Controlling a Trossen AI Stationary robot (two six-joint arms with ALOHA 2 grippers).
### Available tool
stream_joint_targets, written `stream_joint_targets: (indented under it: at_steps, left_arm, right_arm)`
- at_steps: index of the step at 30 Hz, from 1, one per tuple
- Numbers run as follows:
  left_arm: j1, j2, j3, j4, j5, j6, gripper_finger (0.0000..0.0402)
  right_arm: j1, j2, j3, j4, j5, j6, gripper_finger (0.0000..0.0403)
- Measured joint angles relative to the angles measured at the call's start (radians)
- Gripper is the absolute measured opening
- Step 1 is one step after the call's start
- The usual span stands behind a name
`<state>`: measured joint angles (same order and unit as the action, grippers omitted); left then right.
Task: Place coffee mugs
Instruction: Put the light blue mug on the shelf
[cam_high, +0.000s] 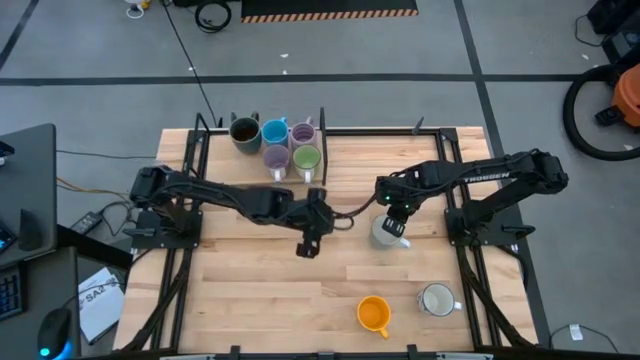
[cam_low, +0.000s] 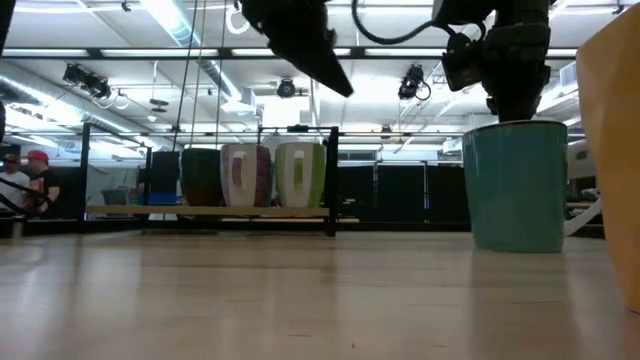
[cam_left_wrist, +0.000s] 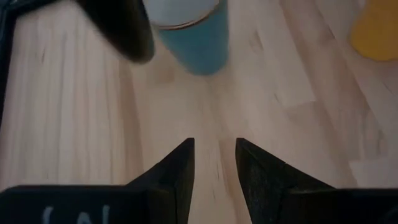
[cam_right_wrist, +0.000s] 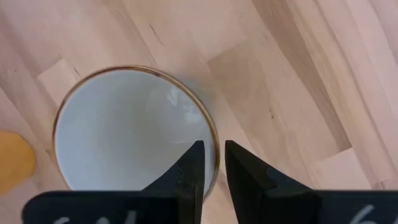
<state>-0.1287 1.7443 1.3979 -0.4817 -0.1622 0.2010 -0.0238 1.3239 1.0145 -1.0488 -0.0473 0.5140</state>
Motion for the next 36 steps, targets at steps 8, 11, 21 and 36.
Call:
stream_joint_targets:
  at_steps: [8, 11, 21, 36]
  left_arm:
    - [-0.003, 0.099, 0.052, 0.130, -0.043, 0.033, 0.0140]
    - [0.024, 0.114, 0.098, 0.135, -0.012, -0.047, 0.0156]
    - [0.064, 0.118, 0.109, 0.105, 0.140, -0.035, 0.0164]
    - [0.075, 0.116, 0.108, 0.115, 0.129, -0.117, 0.0159]
  right_arm:
    - [-0.033, -0.014, 0.001, -0.040, 0.001, -0.020, 0.0071]
    - [-0.057, -0.024, 0.001, -0.068, -0.005, -0.035, 0.0071]
    - [-0.042, -0.081, 0.029, -0.063, 0.014, -0.056, 0.0071]
    - [0.065, -0.318, 0.046, -0.150, 0.297, -0.021, 0.0071]
